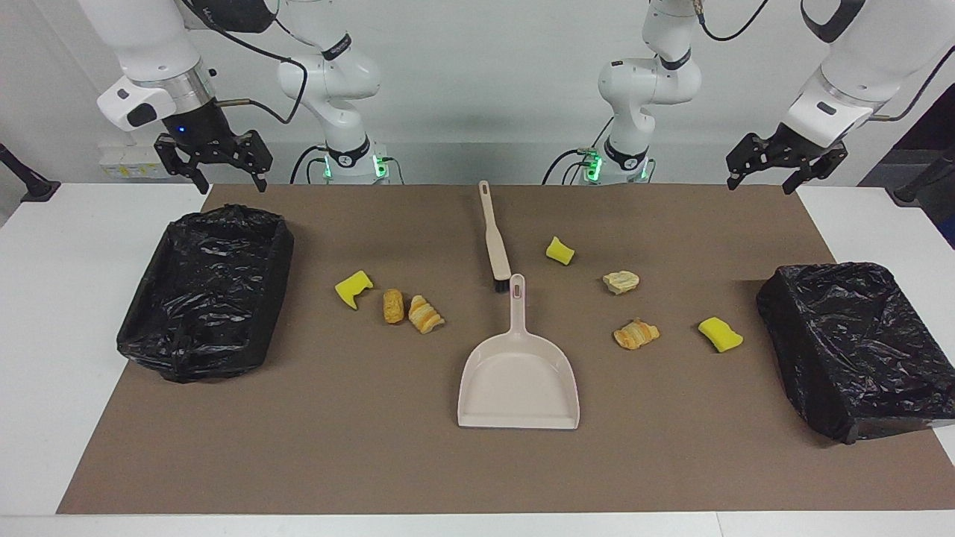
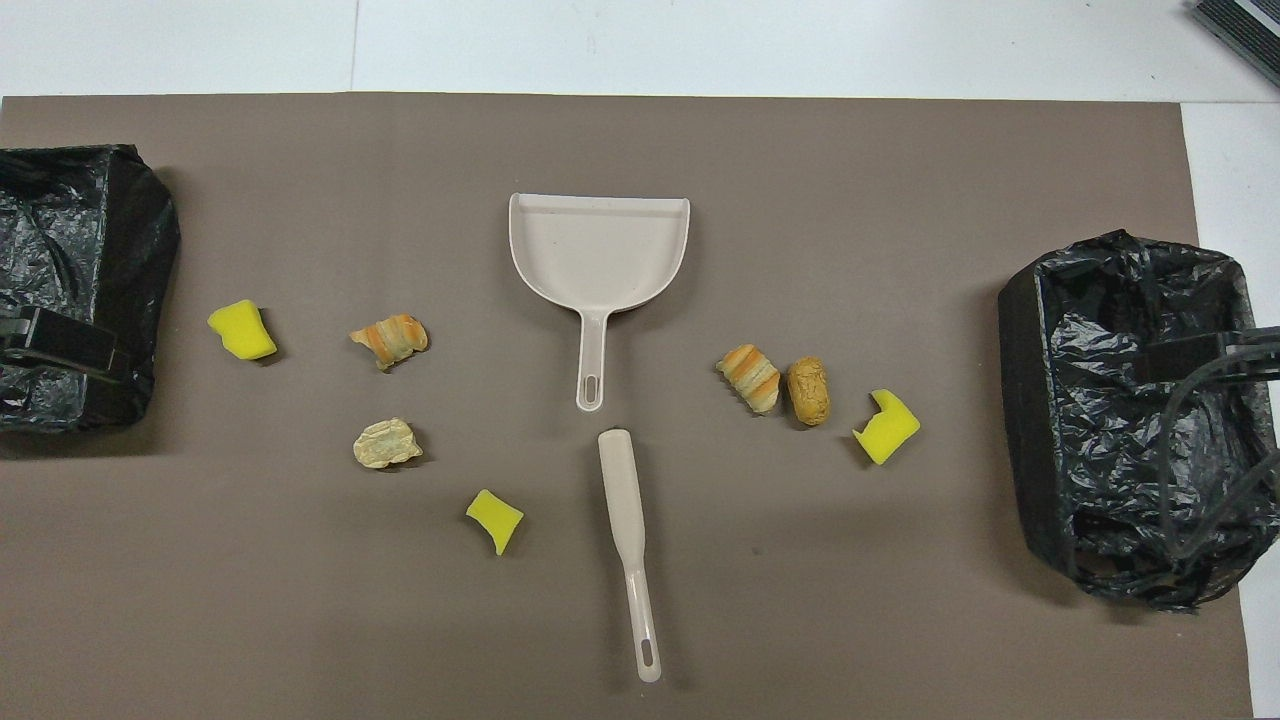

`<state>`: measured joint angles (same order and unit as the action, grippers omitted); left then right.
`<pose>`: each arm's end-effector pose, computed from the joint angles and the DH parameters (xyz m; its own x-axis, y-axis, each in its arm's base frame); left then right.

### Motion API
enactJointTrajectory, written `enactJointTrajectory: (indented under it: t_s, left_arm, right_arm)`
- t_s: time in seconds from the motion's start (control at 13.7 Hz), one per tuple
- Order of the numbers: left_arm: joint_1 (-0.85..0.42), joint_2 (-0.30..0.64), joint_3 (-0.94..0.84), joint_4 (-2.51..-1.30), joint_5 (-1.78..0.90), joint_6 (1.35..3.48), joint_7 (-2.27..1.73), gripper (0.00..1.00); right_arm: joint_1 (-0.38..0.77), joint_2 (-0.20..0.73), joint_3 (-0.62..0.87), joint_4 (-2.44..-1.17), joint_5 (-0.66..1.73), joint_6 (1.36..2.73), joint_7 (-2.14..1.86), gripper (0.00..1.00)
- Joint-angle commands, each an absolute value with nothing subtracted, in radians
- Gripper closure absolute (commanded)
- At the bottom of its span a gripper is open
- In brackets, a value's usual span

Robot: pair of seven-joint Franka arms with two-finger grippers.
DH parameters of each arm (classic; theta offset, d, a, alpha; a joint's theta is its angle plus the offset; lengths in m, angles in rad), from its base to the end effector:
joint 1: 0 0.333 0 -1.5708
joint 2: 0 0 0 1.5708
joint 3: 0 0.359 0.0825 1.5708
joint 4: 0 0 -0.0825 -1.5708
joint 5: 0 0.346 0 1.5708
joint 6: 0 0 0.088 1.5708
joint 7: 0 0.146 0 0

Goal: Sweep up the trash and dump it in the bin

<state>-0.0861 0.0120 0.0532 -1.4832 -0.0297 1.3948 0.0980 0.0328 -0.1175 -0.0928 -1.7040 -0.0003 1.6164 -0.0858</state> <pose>0.4981 -0.0213 0.6454 0.9860 -0.1354 -0.0968 -0.1322 -0.9905 0.0386 0.4785 -0.0317 0.6327 0.9992 0.0262 0.0302 0.0264 -0.9996 -0.0080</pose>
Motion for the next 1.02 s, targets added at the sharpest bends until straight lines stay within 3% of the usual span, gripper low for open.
enactJointTrajectory:
  t_s: [0.0, 0.66, 0.95]
  left_arm:
    - [-0.09, 0.02, 0.055, -1.471, -0.04, 1.385, 0.087, 0.0]
    - [-0.094, 0.018, 0.057, -1.492, -0.064, 1.426, 0.081, 0.0]
    - [-0.132, -0.008, 0.051, -1.639, -0.067, 1.553, 0.075, 0.0]
  right_arm:
    - [0.026, -0.126, -0.089, -1.716, 0.0, 1.608, -0.112, 0.0]
    - [0.018, -0.153, -0.089, -1.759, 0.002, 1.586, -0.107, 0.0]
    - [0.014, -0.152, -0.091, -1.759, 0.0, 1.58, -0.115, 0.0]
